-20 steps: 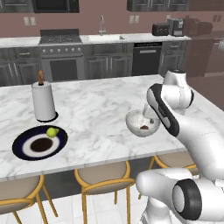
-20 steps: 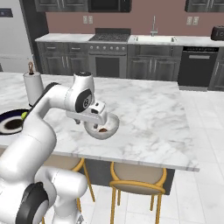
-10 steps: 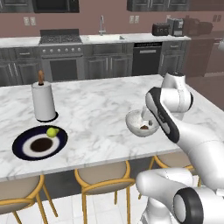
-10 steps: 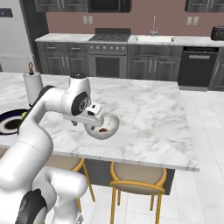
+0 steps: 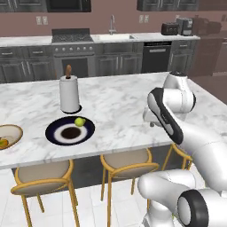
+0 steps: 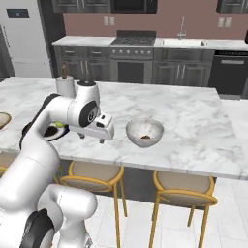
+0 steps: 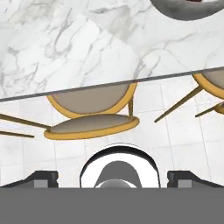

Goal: Take the fruits from the plate on the dining counter and place two fruits in each bowl.

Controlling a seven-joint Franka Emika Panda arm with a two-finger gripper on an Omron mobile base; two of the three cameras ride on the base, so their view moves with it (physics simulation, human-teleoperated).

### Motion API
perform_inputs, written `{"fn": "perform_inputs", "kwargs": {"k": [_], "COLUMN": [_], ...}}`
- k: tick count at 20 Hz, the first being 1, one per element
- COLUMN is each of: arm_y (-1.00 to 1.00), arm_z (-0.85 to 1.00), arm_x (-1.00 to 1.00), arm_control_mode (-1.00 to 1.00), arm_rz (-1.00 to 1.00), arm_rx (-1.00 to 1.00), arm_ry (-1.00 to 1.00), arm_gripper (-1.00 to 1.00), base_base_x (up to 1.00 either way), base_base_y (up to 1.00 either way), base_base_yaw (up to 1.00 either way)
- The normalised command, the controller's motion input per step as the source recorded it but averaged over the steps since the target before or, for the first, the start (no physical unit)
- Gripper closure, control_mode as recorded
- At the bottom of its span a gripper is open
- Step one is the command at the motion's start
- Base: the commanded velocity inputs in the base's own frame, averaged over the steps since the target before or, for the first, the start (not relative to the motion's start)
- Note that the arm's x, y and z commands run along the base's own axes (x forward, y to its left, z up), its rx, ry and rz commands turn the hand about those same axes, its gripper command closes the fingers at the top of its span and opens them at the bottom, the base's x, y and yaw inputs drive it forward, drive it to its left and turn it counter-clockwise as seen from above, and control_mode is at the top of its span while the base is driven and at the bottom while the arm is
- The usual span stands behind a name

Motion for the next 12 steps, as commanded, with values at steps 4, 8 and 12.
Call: {"fn": "perform_inputs", "kwargs": {"k": [4, 8, 12], "arm_y": [0.0, 0.0, 0.17], "arm_z": [0.0, 0.0, 0.0], "arm_x": [0.0, 0.0, 0.3], "arm_control_mode": [1.0, 1.0, -1.0], "arm_rz": [0.0, 0.0, 0.0], "arm_rx": [0.0, 0.0, 0.0], "arm_ry": [0.0, 0.0, 0.02], "arm_gripper": [-1.0, -1.0, -1.0], "base_base_x": [0.13, 0.5, 0.22], "base_base_y": [1.0, 0.93, 0.32], "base_base_yaw": [0.09, 0.06, 0.01]}}
